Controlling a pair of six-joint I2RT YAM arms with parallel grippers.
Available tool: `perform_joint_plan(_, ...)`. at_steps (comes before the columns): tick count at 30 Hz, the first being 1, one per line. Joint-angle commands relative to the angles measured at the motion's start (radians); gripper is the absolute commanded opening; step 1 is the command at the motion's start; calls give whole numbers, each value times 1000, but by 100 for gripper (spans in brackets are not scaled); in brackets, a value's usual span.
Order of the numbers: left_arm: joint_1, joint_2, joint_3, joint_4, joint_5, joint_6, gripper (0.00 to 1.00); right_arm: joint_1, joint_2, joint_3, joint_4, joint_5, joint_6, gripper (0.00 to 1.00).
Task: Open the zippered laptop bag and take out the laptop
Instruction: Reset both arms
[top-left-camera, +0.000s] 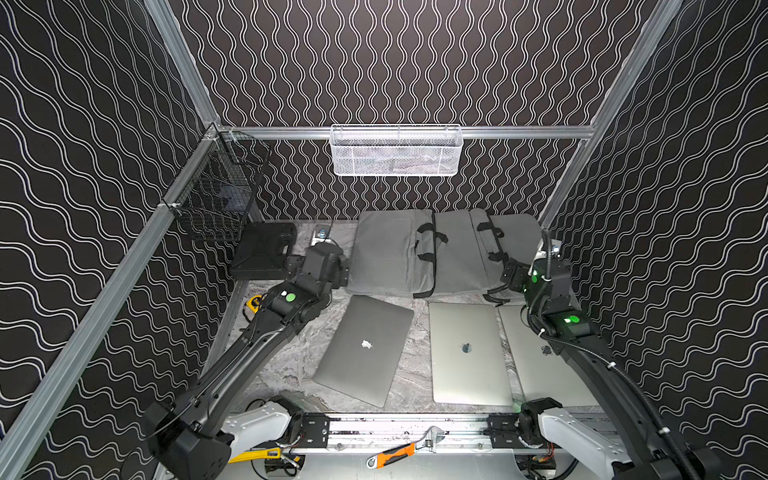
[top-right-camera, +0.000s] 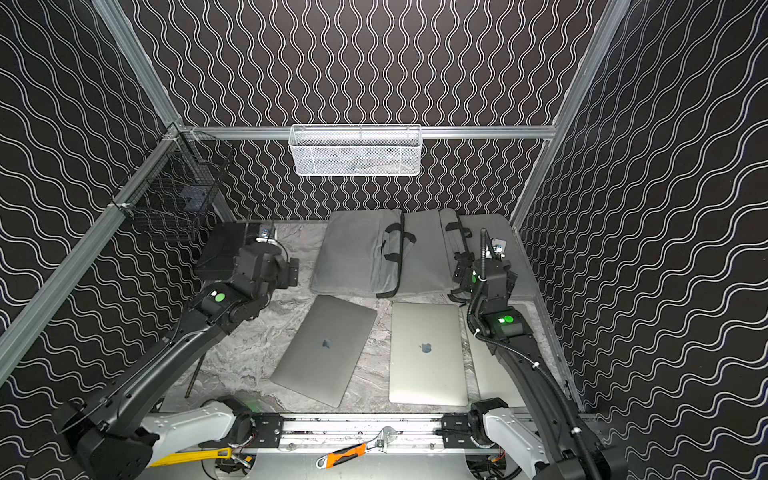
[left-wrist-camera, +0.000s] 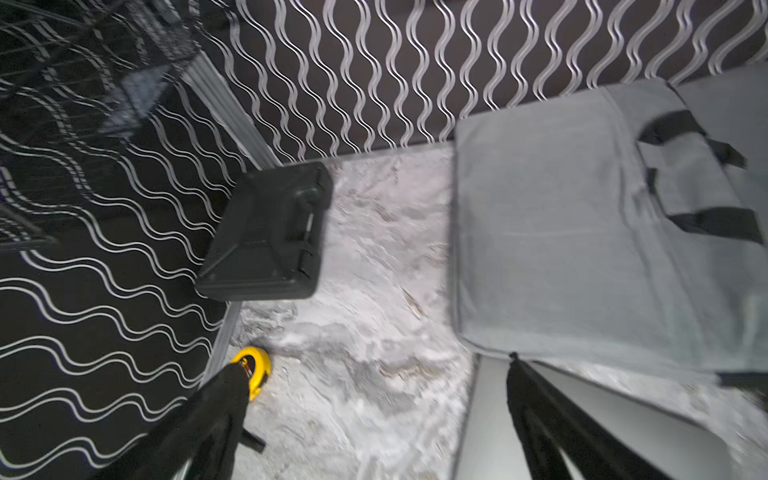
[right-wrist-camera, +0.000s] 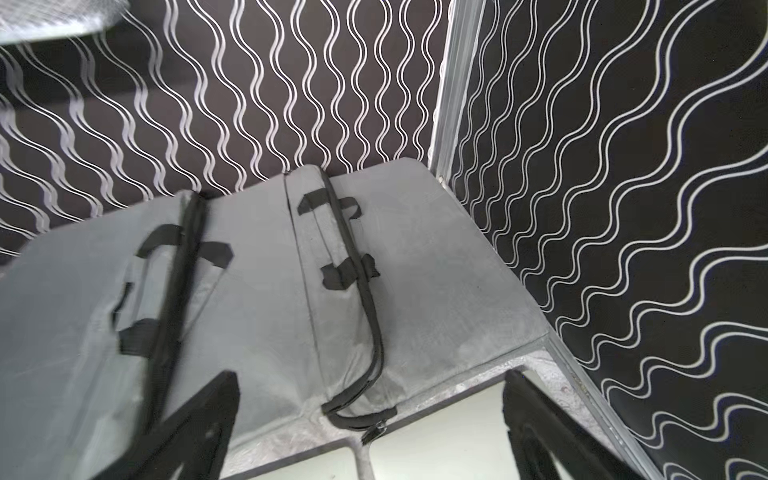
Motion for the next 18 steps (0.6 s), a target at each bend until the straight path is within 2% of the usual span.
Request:
perform_joint_plan(1,60,-37,-95,241,11,56,99,-4,23,-65,201,37,-46,99)
perform_joint_plan(4,124,-74,-206,351,-13,-34,99,-12,45,-159,293,-21,-27,100)
perform_joint_plan(7,133,-107,-364,581,-2,34,99,-12,47,-295,440,-77,-47,99)
perform_joint_plan(10,135,-109,-468,711,-34,96,99,-14,47,-413,598,-35,-60,100)
perform_joint_plan(18,135,2,-549,826,-83,114,99,-26,133,-533,898,31,-69,99)
